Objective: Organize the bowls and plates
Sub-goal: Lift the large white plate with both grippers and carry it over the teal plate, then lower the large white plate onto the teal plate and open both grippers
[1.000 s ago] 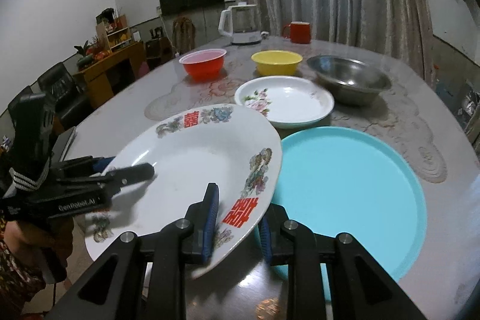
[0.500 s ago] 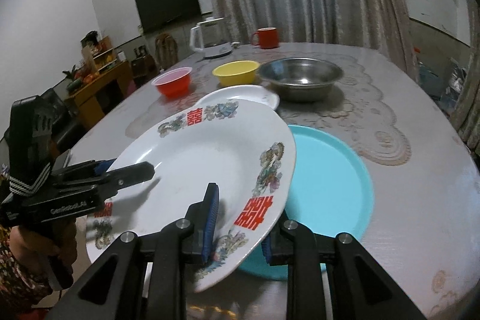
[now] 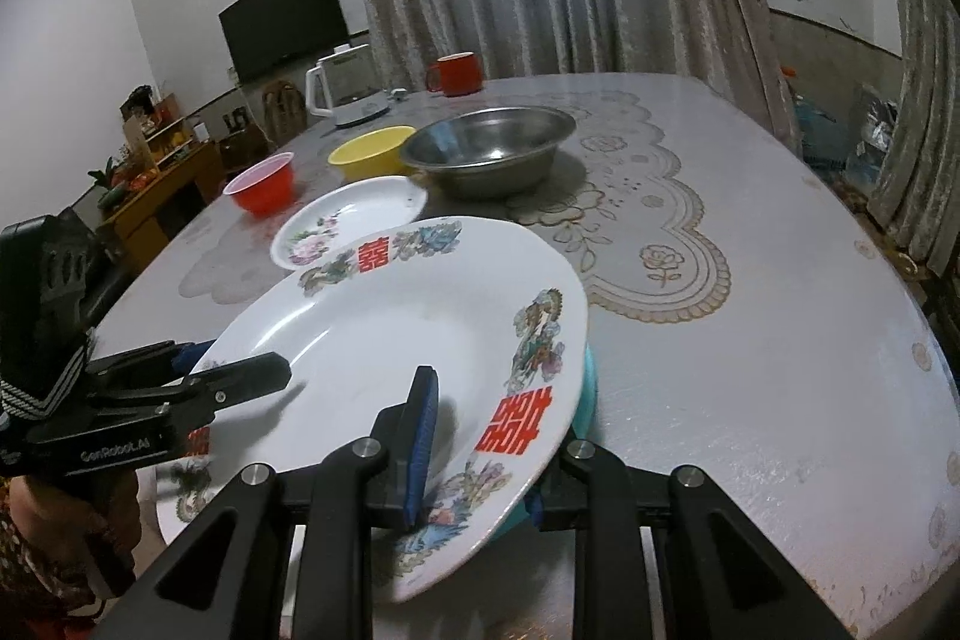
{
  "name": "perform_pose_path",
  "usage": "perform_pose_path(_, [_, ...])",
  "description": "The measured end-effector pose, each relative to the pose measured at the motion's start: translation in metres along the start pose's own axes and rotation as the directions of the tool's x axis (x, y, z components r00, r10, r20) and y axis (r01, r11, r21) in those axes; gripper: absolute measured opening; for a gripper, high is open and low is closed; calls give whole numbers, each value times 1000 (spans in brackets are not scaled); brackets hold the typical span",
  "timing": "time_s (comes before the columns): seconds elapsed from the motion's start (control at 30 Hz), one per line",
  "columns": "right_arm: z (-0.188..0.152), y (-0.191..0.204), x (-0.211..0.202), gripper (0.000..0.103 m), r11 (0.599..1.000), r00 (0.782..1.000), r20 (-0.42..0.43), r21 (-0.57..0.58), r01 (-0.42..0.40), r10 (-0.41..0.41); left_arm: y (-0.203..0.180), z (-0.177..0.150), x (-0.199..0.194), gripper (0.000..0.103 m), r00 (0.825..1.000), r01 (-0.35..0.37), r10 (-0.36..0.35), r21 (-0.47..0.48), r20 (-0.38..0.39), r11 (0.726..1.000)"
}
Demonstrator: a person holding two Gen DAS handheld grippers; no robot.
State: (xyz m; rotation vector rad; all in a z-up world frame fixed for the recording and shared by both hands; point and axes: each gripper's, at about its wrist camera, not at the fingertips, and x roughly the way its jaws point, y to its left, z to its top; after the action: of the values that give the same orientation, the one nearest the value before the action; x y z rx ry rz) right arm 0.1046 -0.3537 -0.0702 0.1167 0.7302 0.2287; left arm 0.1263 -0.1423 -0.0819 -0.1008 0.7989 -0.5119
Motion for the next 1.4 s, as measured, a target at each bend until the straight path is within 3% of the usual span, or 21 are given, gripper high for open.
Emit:
perform_pose_path(0.37, [-3, -11, 21, 23, 998, 999, -32, 49, -35, 37, 0, -3, 14, 52, 999, -33, 33, -5, -38, 999])
perform_pose_path(1.13, [-14, -34, 28, 26, 982, 998, -13, 179, -63, 67, -9, -3, 18, 52, 997, -68, 69, 37, -34, 997])
perform_pose_path(1.4, [-12, -41, 19, 26, 977, 997, -10, 200, -79, 83, 0, -4, 10, 52, 996, -81, 80, -7, -30, 997])
